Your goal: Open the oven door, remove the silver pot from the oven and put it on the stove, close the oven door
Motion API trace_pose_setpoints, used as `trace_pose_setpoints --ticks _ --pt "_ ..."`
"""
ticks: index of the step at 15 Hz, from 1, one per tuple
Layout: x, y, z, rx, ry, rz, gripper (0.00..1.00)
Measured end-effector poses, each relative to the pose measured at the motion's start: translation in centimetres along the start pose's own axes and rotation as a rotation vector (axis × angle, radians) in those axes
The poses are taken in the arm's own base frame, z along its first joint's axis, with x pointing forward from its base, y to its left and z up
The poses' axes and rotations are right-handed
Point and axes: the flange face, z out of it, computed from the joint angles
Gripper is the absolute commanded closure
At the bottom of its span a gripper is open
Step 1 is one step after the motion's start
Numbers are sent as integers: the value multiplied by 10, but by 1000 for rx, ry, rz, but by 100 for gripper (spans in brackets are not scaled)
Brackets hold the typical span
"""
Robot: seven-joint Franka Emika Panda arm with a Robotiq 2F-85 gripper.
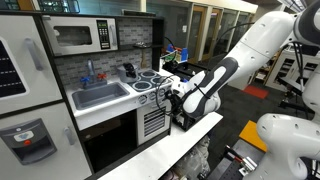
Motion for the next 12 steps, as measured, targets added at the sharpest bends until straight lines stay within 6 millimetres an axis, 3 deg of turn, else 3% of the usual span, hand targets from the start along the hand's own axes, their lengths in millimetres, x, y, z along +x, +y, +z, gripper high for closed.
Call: trace_pose_setpoints --ticks 7,12 --pt "-14 -9 12 34 -18 -50 0" --pt "-15 -3 28 41 -20 -96 0"
